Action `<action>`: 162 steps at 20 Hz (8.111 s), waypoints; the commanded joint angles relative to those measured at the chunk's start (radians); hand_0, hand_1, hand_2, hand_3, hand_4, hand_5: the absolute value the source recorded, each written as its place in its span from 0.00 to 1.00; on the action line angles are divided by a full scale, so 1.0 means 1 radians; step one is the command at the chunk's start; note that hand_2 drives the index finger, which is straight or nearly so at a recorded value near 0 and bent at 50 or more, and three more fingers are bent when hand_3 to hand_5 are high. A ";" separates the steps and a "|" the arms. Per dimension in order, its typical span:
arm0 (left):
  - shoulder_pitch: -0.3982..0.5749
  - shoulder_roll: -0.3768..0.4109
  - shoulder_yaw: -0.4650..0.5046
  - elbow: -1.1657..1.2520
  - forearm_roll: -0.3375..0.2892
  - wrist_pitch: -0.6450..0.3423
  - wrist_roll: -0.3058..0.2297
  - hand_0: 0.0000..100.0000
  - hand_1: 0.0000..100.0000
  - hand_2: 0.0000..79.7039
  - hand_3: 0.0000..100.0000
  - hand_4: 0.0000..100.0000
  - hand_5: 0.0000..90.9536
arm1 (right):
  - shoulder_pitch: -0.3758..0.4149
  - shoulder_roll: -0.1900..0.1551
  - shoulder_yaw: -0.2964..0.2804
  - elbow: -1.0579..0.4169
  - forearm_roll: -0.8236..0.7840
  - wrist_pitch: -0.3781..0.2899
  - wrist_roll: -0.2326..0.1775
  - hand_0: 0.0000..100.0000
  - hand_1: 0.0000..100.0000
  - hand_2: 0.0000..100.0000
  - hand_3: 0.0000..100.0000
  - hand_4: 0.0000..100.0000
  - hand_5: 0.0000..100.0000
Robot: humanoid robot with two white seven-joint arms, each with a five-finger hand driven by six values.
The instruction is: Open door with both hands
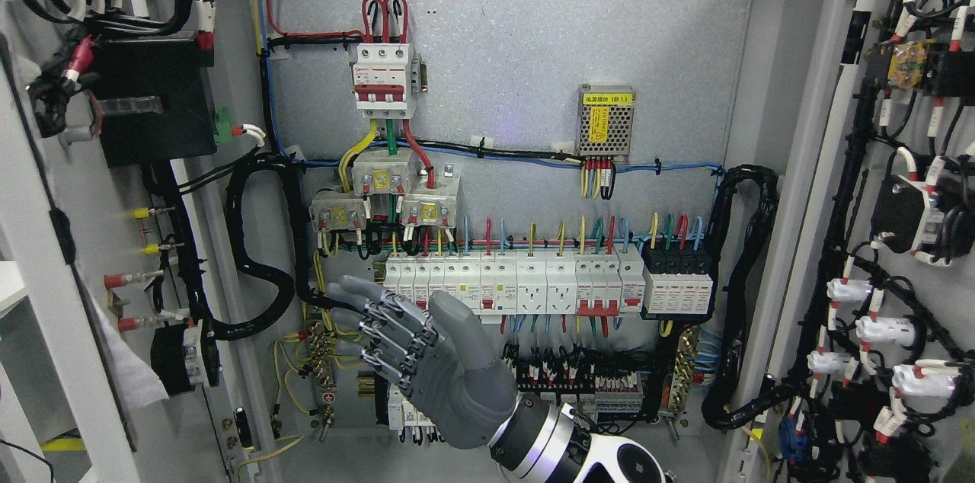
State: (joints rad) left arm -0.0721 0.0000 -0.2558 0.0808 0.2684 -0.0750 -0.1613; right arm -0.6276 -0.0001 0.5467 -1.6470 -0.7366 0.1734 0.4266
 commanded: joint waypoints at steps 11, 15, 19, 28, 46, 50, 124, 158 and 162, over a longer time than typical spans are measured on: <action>0.005 0.003 0.000 -0.001 0.000 0.000 0.000 0.30 0.00 0.03 0.03 0.04 0.00 | 0.014 0.000 0.265 -0.073 -0.030 -0.002 0.001 0.22 0.00 0.00 0.00 0.00 0.00; 0.005 0.003 0.001 -0.001 0.000 0.000 0.000 0.30 0.00 0.03 0.03 0.04 0.00 | -0.023 0.000 0.285 -0.051 -0.037 -0.006 0.001 0.22 0.00 0.00 0.00 0.00 0.00; 0.003 0.006 0.000 -0.003 0.000 0.000 -0.001 0.30 0.00 0.03 0.03 0.04 0.00 | -0.040 0.000 0.317 -0.048 -0.037 -0.006 0.001 0.22 0.00 0.00 0.00 0.00 0.00; 0.014 0.006 0.001 -0.003 0.002 0.003 -0.001 0.30 0.00 0.03 0.03 0.04 0.00 | -0.087 0.000 0.361 -0.013 -0.038 -0.008 0.000 0.22 0.00 0.00 0.00 0.00 0.00; 0.014 0.006 0.001 -0.003 0.002 0.000 -0.001 0.30 0.00 0.03 0.03 0.04 0.00 | -0.191 0.000 0.438 0.067 -0.053 -0.035 -0.005 0.22 0.00 0.00 0.00 0.00 0.00; 0.014 0.005 0.001 -0.004 0.002 0.000 -0.001 0.30 0.00 0.03 0.03 0.04 0.00 | -0.208 0.000 0.446 0.065 -0.053 -0.035 -0.009 0.22 0.00 0.00 0.00 0.00 0.00; 0.397 0.156 0.056 -1.525 0.003 -0.009 -0.449 0.30 0.00 0.03 0.03 0.04 0.00 | 0.505 -0.251 -0.007 -0.212 0.313 -0.382 -0.204 0.22 0.00 0.00 0.00 0.00 0.00; 0.503 0.377 0.240 -2.087 0.248 -0.295 -0.526 0.30 0.00 0.03 0.03 0.04 0.00 | 0.948 -0.324 -0.284 0.093 0.373 -0.813 -0.261 0.22 0.00 0.00 0.00 0.00 0.00; 0.567 0.376 0.338 -2.083 0.261 -0.309 -0.527 0.30 0.00 0.03 0.03 0.04 0.00 | 0.974 -0.324 -0.289 0.105 0.373 -0.850 -0.261 0.22 0.00 0.00 0.00 0.00 0.00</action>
State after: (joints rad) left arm 0.4228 0.3516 -0.0691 -1.9478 0.5089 -0.3750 -0.6883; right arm 0.3094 -0.3186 0.3081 -1.6006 -0.3617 -0.6550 0.1694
